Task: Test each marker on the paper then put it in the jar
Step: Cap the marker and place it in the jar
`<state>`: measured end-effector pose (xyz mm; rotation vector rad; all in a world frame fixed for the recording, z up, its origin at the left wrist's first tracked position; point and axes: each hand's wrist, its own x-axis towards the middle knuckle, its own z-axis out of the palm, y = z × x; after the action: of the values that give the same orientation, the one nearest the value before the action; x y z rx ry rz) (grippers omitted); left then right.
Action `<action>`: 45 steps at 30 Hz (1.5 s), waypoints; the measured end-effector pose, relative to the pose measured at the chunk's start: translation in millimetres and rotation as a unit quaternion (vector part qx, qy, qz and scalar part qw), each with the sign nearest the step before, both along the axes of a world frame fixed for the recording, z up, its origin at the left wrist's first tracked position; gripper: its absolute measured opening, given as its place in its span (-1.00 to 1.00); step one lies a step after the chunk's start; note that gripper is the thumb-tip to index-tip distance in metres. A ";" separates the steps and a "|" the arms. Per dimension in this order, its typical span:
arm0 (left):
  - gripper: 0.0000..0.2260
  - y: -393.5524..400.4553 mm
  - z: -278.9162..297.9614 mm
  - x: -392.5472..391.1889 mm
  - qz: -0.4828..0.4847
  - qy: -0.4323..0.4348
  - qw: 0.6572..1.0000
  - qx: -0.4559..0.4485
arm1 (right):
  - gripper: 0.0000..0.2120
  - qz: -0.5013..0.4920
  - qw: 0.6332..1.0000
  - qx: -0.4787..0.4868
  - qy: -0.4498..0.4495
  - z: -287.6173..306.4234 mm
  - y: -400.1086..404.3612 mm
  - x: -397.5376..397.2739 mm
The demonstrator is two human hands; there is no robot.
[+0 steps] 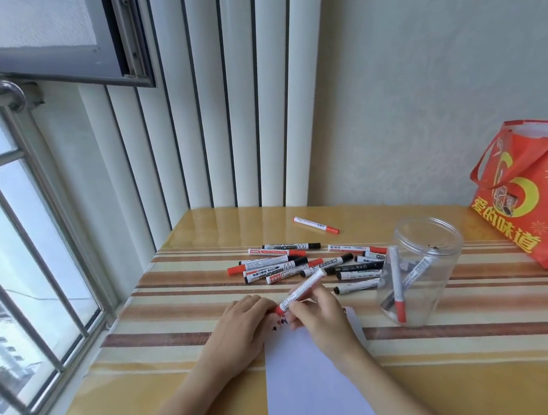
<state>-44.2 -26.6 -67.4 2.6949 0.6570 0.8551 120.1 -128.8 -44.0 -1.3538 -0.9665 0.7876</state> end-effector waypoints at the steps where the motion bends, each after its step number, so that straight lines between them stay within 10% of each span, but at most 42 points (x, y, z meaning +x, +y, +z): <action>1: -0.82 -0.6 0.5 -0.1 -0.001 -0.005 1.000 0.004 | -0.90 0.003 1.000 0.000 0.017 -1.0 -2.5 0.7; 7: -0.84 -2.5 4.0 -1.1 0.012 -0.048 0.999 0.007 | -0.82 -0.063 0.995 0.057 0.055 1.5 -14.3 21.3; 12: -0.86 -0.6 3.8 -0.4 0.023 -0.039 0.999 0.000 | -0.93 -0.076 0.915 0.070 -0.390 -7.3 -18.8 37.1; 16: -0.93 -2.2 5.8 -0.2 0.006 -0.017 1.000 0.014 | -0.85 -0.028 0.842 0.057 -0.535 -14.9 -9.6 14.8; 45: -0.70 -3.9 9.8 -7.9 0.034 -0.097 0.994 0.042 | -0.51 -0.114 0.765 0.026 -0.634 -2.4 -11.2 -7.3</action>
<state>-52.2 -30.5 -57.6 2.6294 0.6861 1.1704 112.8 -139.9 -46.4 -1.8916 -1.7545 -0.5181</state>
